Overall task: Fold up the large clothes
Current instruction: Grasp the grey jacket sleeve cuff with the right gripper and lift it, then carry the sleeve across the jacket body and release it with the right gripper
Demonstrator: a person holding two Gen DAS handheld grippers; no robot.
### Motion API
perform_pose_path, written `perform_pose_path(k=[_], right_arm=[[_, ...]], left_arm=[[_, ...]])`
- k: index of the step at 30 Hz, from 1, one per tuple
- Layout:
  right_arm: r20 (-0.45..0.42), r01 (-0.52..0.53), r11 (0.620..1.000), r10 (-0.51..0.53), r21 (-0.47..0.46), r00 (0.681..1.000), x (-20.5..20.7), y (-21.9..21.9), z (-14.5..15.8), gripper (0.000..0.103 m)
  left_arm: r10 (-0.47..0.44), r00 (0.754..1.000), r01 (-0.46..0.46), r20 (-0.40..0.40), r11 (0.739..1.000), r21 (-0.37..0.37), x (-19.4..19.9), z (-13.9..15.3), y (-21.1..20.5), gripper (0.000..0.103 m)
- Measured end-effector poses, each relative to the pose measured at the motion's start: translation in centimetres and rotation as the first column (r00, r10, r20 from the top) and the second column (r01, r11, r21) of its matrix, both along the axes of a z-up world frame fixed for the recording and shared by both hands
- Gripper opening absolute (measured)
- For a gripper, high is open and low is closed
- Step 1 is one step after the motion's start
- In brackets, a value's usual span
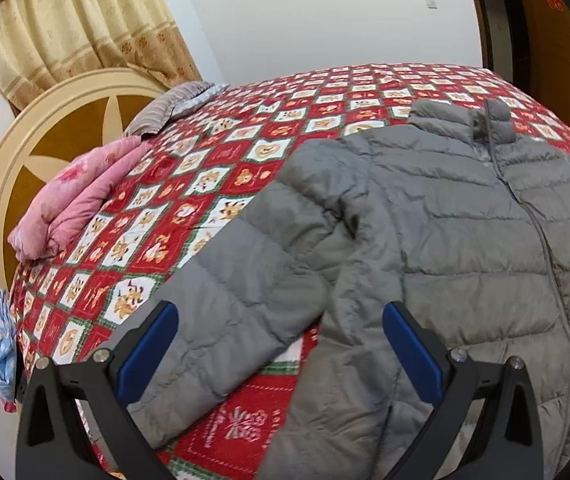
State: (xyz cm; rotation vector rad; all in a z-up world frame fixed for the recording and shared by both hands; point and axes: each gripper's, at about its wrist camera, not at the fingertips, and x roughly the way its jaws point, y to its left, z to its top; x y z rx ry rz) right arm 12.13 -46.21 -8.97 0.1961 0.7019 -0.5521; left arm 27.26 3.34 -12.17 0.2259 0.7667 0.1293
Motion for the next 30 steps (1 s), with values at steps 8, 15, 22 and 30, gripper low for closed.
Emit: perform_pose_path(k=[8, 15, 22, 30], right_arm=[[0.032, -0.225, 0.968, 0.23, -0.112, 0.973, 5.2, 8.9, 4.4, 0.019], [0.005, -0.38, 0.904, 0.388, -0.197, 0.922, 9.6, 17.2, 4.9, 0.018], [-0.019, -0.489, 0.859, 0.492, -0.151, 0.87, 14.3, 24.5, 1.7, 0.018], [-0.053, -0.584, 0.807, 0.582, -0.087, 0.811, 17.7, 31.2, -2.8, 0.019]], left_arm=[[-0.026, 0.998, 0.025, -0.058, 0.999, -0.028, -1.2, -0.4, 2.2, 0.103], [-0.009, 0.999, 0.009, -0.03, 1.0, -0.006, -0.7, 0.2, 3.3, 0.103], [0.011, 1.0, -0.011, 0.016, 1.0, -0.004, 0.4, 1.1, 3.8, 0.103], [0.028, 1.0, -0.028, 0.004, 1.0, 0.014, 0.9, 0.2, 4.2, 0.103]])
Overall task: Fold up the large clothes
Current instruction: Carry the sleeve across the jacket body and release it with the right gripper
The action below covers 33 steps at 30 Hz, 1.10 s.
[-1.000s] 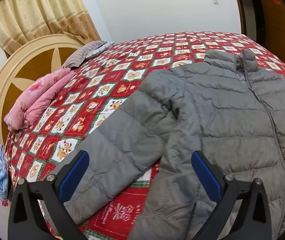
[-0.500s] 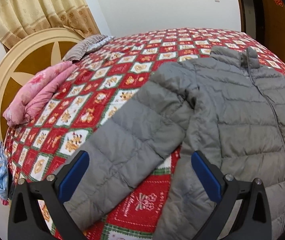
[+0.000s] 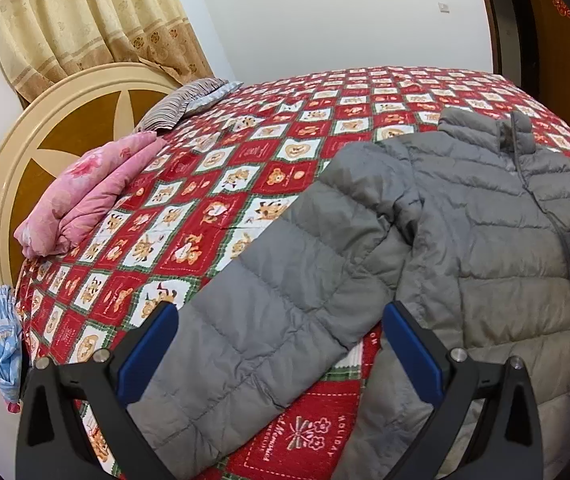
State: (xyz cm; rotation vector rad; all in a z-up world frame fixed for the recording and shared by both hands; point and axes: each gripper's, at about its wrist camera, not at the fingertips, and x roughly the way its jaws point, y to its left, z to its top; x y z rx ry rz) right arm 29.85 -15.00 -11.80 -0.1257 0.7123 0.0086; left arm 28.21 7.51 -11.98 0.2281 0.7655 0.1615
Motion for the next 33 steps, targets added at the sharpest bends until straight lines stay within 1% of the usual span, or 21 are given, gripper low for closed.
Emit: perform_pose_path(k=[1, 2, 3, 4, 5, 7, 9, 11, 14, 17, 18, 20, 22, 24, 25, 27, 28, 29, 30, 33], right_arm=[[-0.01, -0.015, 1.0, 0.015, 0.014, 1.0, 0.4, 0.6, -0.6, 0.019], [-0.02, -0.031, 0.999, 0.031, 0.029, 0.999, 0.7, 1.1, -1.0, 0.026], [-0.038, -0.051, 0.998, 0.053, 0.048, 0.998, 0.9, 1.6, -1.5, 0.045], [-0.049, -0.069, 0.995, 0.072, 0.068, 0.996, 0.7, 2.0, -1.7, 0.056], [-0.047, -0.09, 0.992, 0.095, 0.09, 0.994, 0.5, 2.4, -1.7, 0.069], [-0.037, -0.164, 0.979, 0.17, 0.117, 0.985, -0.6, 3.7, -1.6, 0.07], [-0.04, -0.213, 0.973, 0.217, 0.094, 0.975, -1.6, 4.6, -1.4, 0.07], [-0.05, -0.252, 0.964, 0.257, 0.09, 0.965, -3.1, 4.9, -1.2, 0.07], [-0.07, -0.289, 0.953, 0.296, 0.091, 0.953, -5.8, 3.5, -1.0, 0.07], [-0.07, -0.271, 0.959, 0.277, 0.086, 0.958, -8.2, 0.6, -0.5, 0.07], [-0.067, -0.257, 0.963, 0.263, 0.087, 0.963, -8.6, -0.5, -0.4, 0.07], [-0.066, -0.193, 0.977, 0.199, 0.097, 0.978, -9.3, -3.5, -0.4, 0.07], [-0.072, -0.112, 0.987, 0.121, 0.116, 0.99, -9.2, -6.5, -0.5, 0.07], [-0.087, 0.009, 0.99, 0.004, 0.14, 0.996, -8.5, -9.9, -0.6, 0.07], [-0.089, 0.088, 0.981, -0.073, 0.174, 0.993, -8.1, -12.3, -0.5, 0.07], [-0.093, 0.174, 0.963, -0.157, 0.208, 0.983, -7.2, -15.2, -0.7, 0.07], [-0.093, 0.221, 0.952, -0.205, 0.212, 0.974, -6.3, -16.8, -0.7, 0.07], [-0.09, 0.244, 0.946, -0.23, 0.213, 0.969, -5.7, -17.8, -0.7, 0.07], [-0.084, 0.259, 0.942, -0.246, 0.213, 0.966, -5.1, -18.6, -0.6, 0.07], [-0.058, 0.279, 0.932, -0.273, 0.23, 0.96, -2.6, -20.5, -0.2, 0.07]], left_arm=[[0.005, 1.0, -0.005, -0.001, 1.0, 0.003, 0.1, 0.0, 0.1, 0.103], [0.011, 1.0, -0.011, -0.003, 1.0, 0.004, 0.3, -0.1, 0.2, 0.103], [0.014, 1.0, -0.014, -0.005, 1.0, 0.003, 0.4, -0.1, 0.4, 0.103], [0.017, 1.0, -0.017, -0.007, 1.0, 0.005, 0.5, -0.1, 0.4, 0.103], [0.021, 1.0, -0.021, -0.007, 1.0, 0.01, 0.7, -0.2, 0.4, 0.103], [0.024, 1.0, -0.024, -0.005, 1.0, 0.013, 1.0, 0.0, 0.3, 0.103], [0.03, 1.0, -0.03, 0.001, 0.999, 0.013, 1.3, 0.3, 0.1, 0.103], [0.034, 0.999, -0.034, 0.01, 0.999, 0.005, 1.6, 0.7, -0.4, 0.103], [0.021, 0.999, -0.021, 0.027, 1.0, -0.021, 2.0, 1.8, -1.9, 0.103], [-0.027, 0.998, 0.029, 0.059, 0.999, -0.035, 2.0, 3.0, -4.7, 0.103], [-0.045, 0.997, 0.048, 0.066, 0.998, -0.037, 1.9, 3.3, -5.6, 0.103], [-0.105, 0.991, 0.108, 0.078, 0.994, -0.03, 1.9, 3.7, -8.6, 0.103], [-0.138, 0.987, 0.14, 0.084, 0.99, -0.019, 1.8, 3.6, -11.4, 0.103], [-0.166, 0.982, 0.166, 0.093, 0.986, 0.005, 1.9, 2.9, -13.9, 0.103], [-0.166, 0.981, 0.163, 0.102, 0.986, 0.036, 2.0, 2.5, -14.8, 0.103], [-0.138, 0.982, 0.122, 0.125, 0.984, 0.131, 2.7, 0.6, -16.6, 0.103], [-0.132, 0.983, 0.111, 0.125, 0.98, 0.162, 3.2, -0.2, -16.9, 0.103], [-0.116, 0.985, 0.088, 0.124, 0.972, 0.216, 4.0, -1.5, -17.2, 0.103], [-0.097, 0.988, 0.064, 0.119, 0.966, 0.251, 4.6, -2.4, -17.2, 0.103], [-0.051, 0.995, 0.022, 0.086, 0.95, 0.312, 6.5, -4.6, -16.2, 0.103]])
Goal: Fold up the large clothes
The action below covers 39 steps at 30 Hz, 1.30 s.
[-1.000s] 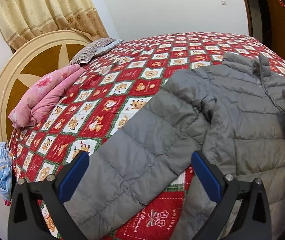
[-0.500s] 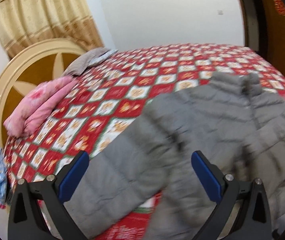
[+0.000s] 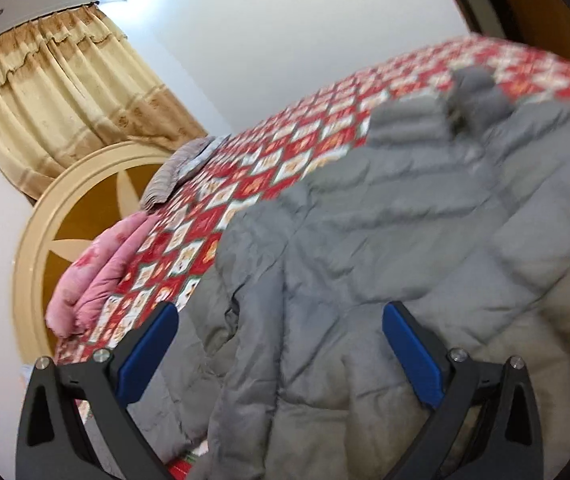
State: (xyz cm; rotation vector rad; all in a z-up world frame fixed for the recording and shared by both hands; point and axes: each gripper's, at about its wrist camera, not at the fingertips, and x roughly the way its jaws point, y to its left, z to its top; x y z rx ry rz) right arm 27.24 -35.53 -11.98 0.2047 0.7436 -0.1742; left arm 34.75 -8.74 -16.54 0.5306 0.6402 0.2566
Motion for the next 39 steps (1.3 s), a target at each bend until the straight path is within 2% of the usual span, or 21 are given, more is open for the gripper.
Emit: perform_pose_path(k=[3, 6, 8, 11, 13, 18, 23, 27, 30, 32, 34, 36, 39], right_arm=[[0.018, -0.009, 1.0, 0.009, -0.008, 1.0, 2.8, -0.3, 0.1, 0.07], [0.016, -0.076, 0.997, 0.076, -0.034, 0.997, 5.1, 0.8, -0.6, 0.07], [-0.023, -0.107, 0.993, 0.106, -0.041, 0.994, 6.7, 1.4, -2.0, 0.07], [-0.103, -0.096, 0.994, 0.091, -0.046, 0.99, 8.2, 1.6, -4.8, 0.069], [-0.128, -0.098, 0.994, 0.091, -0.048, 0.988, 8.4, 1.4, -6.2, 0.069], [-0.131, -0.106, 0.99, 0.094, -0.095, 0.987, 8.5, 1.9, -6.8, 0.069], [-0.133, -0.102, 0.988, 0.086, -0.116, 0.987, 8.5, 2.1, -6.9, 0.069], [-0.172, -0.081, 0.99, 0.061, -0.111, 0.983, 8.3, 2.2, -5.9, 0.07], [-0.081, -0.051, 0.998, 0.048, -0.041, 0.996, 6.3, 2.7, -2.4, 0.07], [-0.034, -0.087, 0.995, 0.086, -0.05, 0.996, 5.7, 4.9, -0.6, 0.07], [-0.009, -0.188, 0.982, 0.188, -0.004, 0.982, 5.9, 7.6, -0.5, 0.07], [-0.032, -0.249, 0.969, 0.249, 0.0, 0.968, 6.5, 9.8, -1.6, 0.07], [-0.084, -0.279, 0.96, 0.277, -0.015, 0.957, 7.4, 12.2, -4.5, 0.07]], left_arm=[[0.033, 0.999, -0.034, -0.03, 0.999, -0.025, 0.9, -0.7, 1.6, 0.103], [0.043, 0.998, -0.044, -0.039, 0.998, -0.046, 1.1, -0.9, 2.4, 0.103], [0.041, 0.998, -0.044, -0.046, 0.998, -0.055, 1.3, -1.1, 2.4, 0.103], [0.047, 0.998, -0.049, -0.049, 0.997, -0.057, 1.7, -1.4, 2.2, 0.103], [0.044, 0.997, -0.048, -0.06, 0.996, -0.074, 2.0, -1.7, 2.2, 0.103], [0.038, 0.994, -0.05, -0.099, 0.991, -0.125, 2.6, -2.5, 2.2, 0.103], [0.041, 0.989, -0.072, -0.141, 0.974, -0.217, 3.1, -3.0, 3.3, 0.103], [0.042, 0.99, -0.071, -0.138, 0.973, -0.218, 3.0, -3.1, 3.2, 0.103], [0.042, 0.99, -0.072, -0.133, 0.972, -0.223, 3.0, -3.2, 3.2, 0.103], [0.043, 0.99, -0.072, -0.131, 0.972, -0.224, 3.0, -3.2, 3.2, 0.103], [0.043, 0.99, -0.072, -0.131, 0.971, -0.228, 2.9, -3.2, 3.2, 0.103], [0.04, 0.99, -0.073, -0.135, 0.967, -0.244, 3.0, -3.2, 3.3, 0.103], [0.032, 0.989, -0.072, -0.144, 0.958, -0.278, 3.1, -3.1, 3.9, 0.103]])
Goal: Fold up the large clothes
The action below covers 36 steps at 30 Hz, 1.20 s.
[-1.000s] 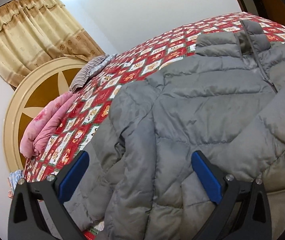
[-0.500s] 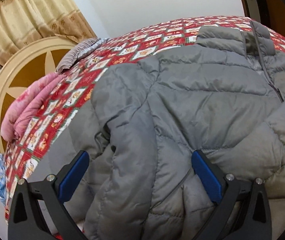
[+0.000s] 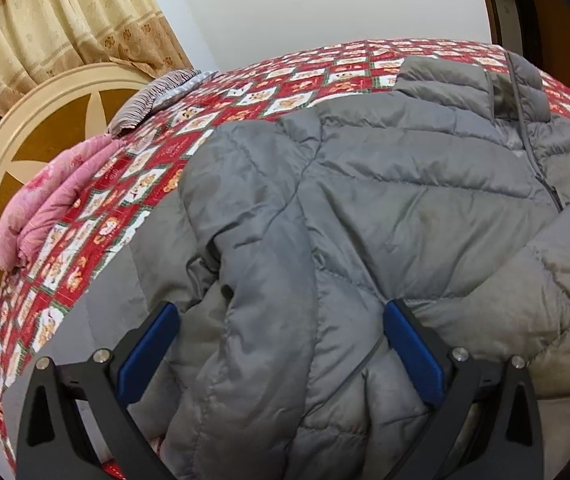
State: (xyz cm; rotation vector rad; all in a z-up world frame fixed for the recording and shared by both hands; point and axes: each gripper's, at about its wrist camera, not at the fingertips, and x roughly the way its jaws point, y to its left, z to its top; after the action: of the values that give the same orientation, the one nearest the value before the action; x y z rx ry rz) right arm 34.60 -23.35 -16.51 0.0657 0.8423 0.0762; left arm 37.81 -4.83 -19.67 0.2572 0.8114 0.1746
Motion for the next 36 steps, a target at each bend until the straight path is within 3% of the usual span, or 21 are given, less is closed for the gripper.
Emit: perform_pose_path(k=[8, 23, 36], right_arm=[[-0.014, 0.016, 1.0, -0.016, 0.002, 1.0, 0.2, 0.0, -2.3, 0.07], [-0.015, 0.018, 0.994, -0.02, -0.104, 1.0, 0.7, 1.2, -3.0, 0.074], [-0.011, 0.026, 0.991, -0.028, -0.129, 1.0, 0.6, 1.5, -3.1, 0.075]], left_arm=[[-0.003, 1.0, 0.003, -0.012, 1.0, -0.029, 0.1, -0.1, 0.2, 0.103], [-0.003, 1.0, 0.003, -0.01, 1.0, -0.02, 0.0, -0.1, 0.2, 0.103], [-0.003, 1.0, 0.003, -0.012, 1.0, -0.017, 0.0, 0.0, 0.1, 0.103]])
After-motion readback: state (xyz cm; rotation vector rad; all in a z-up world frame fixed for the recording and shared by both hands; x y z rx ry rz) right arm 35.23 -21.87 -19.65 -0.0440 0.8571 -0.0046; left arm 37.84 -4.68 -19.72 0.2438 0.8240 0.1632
